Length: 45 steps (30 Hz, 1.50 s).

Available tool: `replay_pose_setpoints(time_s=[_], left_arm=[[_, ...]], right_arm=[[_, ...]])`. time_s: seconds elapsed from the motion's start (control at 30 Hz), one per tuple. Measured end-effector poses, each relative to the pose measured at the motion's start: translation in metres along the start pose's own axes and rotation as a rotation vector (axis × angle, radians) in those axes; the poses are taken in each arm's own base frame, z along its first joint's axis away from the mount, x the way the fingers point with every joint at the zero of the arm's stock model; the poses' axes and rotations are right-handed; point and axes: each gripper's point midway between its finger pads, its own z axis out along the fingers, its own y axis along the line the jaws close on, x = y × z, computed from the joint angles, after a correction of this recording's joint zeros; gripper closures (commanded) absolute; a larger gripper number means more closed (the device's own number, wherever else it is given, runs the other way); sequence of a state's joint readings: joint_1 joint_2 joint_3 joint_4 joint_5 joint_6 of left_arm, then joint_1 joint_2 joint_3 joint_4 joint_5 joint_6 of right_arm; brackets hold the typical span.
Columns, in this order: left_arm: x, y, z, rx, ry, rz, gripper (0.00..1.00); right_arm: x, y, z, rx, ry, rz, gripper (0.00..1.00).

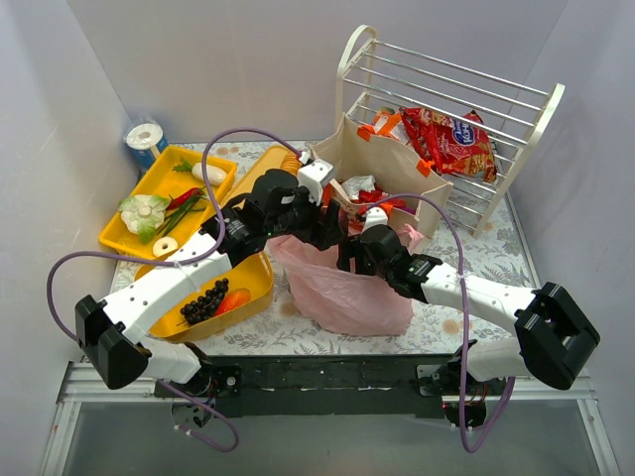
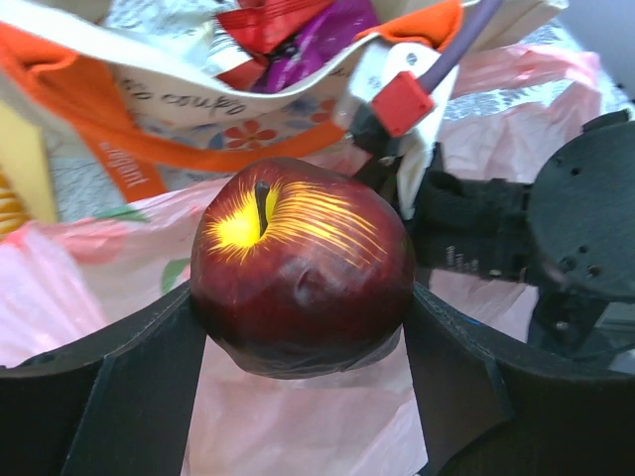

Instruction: Place the mixed food into the grocery bags and tie them

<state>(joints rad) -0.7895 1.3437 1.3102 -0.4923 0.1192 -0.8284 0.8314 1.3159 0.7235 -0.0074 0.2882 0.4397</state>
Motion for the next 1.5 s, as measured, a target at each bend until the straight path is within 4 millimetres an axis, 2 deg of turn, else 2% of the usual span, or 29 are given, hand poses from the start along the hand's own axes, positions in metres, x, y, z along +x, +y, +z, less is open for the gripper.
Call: replay_pose_setpoints(time_s=[0.1, 0.13, 0.2, 0.27, 0.3, 0.43, 0.6, 0.77, 0.8, 0.87, 0.9, 0.97, 1.0, 1.03, 1.07, 1.1, 1.17, 1.27, 1.33, 1.4, 1.5], left_arm=[[0.002, 0.007, -0.011, -0.033, 0.009, 0.029, 0.43], [0.003, 0.008, -0.013, -0.037, 0.011, 0.034, 0.31], [0.006, 0.009, -0.015, -0.04, 0.026, 0.04, 0.23], [0.013, 0.01, -0.015, -0.043, 0.049, 0.043, 0.05], [0.016, 0.011, -0.015, -0.045, 0.057, 0.044, 0.02], [0.015, 0.01, -0.015, -0.046, 0.053, 0.038, 0.02], [0.003, 0.009, -0.022, -0.048, 0.002, 0.044, 0.02], [-0.02, 0.028, -0.036, -0.139, -0.085, 0.025, 0.02], [-0.028, 0.037, -0.041, -0.164, -0.113, 0.007, 0.02], [-0.049, 0.074, -0.058, -0.248, -0.188, -0.057, 0.02], [-0.06, 0.098, -0.069, -0.305, -0.231, -0.097, 0.02], [-0.077, 0.158, -0.096, -0.455, -0.308, -0.189, 0.02], [-0.079, 0.182, -0.105, -0.516, -0.329, -0.228, 0.02], [-0.079, 0.218, -0.119, -0.611, -0.349, -0.29, 0.02], [-0.078, 0.239, -0.126, -0.663, -0.356, -0.327, 0.02], [-0.071, 0.268, -0.13, -0.72, -0.354, -0.384, 0.02], [-0.051, 0.307, -0.129, -0.785, -0.327, -0.476, 0.02], [-0.005, 0.362, -0.116, -0.849, -0.246, -0.629, 0.02], [0.03, 0.391, -0.107, -0.888, -0.183, -0.714, 0.02], [0.056, 0.406, -0.095, -0.895, -0.129, -0.772, 0.02], [0.078, 0.412, -0.074, -0.859, -0.076, -0.817, 0.06]], right_arm=[[0.0, 0.0, 0.0, 0.0, 0.0, 0.0, 0.12], [0.0, 0.0, 0.0, 0.0, 0.0, 0.0, 0.12], [0.0, 0.0, 0.0, 0.0, 0.0, 0.0, 0.12], [0.0, 0.0, 0.0, 0.001, 0.0, 0.0, 0.12], [0.0, 0.0, 0.0, 0.001, 0.0, 0.0, 0.12], [0.0, 0.0, 0.0, 0.003, -0.001, 0.0, 0.12], [0.002, -0.002, 0.0, 0.009, 0.007, -0.002, 0.12], [0.004, -0.004, -0.001, 0.017, 0.015, -0.006, 0.12], [0.004, -0.004, -0.001, 0.018, 0.016, -0.006, 0.12], [0.004, -0.005, -0.001, 0.021, 0.015, -0.006, 0.12], [0.004, -0.005, -0.001, 0.021, 0.015, -0.006, 0.12], [0.004, -0.005, -0.001, 0.02, 0.016, -0.007, 0.13], [0.004, -0.005, -0.001, 0.02, 0.016, -0.007, 0.13], [0.004, -0.005, -0.001, 0.02, 0.016, -0.007, 0.12], [0.004, -0.005, -0.001, 0.02, 0.016, -0.007, 0.12], [0.004, -0.005, -0.001, 0.02, 0.016, -0.007, 0.12], [0.004, -0.004, -0.001, 0.018, 0.017, -0.007, 0.13], [0.005, -0.003, -0.001, 0.014, 0.018, -0.007, 0.13], [0.005, -0.003, -0.001, 0.009, 0.02, -0.006, 0.13], [0.005, -0.002, -0.001, 0.006, 0.02, -0.006, 0.13], [0.004, -0.001, -0.001, 0.003, 0.018, -0.006, 0.13]])
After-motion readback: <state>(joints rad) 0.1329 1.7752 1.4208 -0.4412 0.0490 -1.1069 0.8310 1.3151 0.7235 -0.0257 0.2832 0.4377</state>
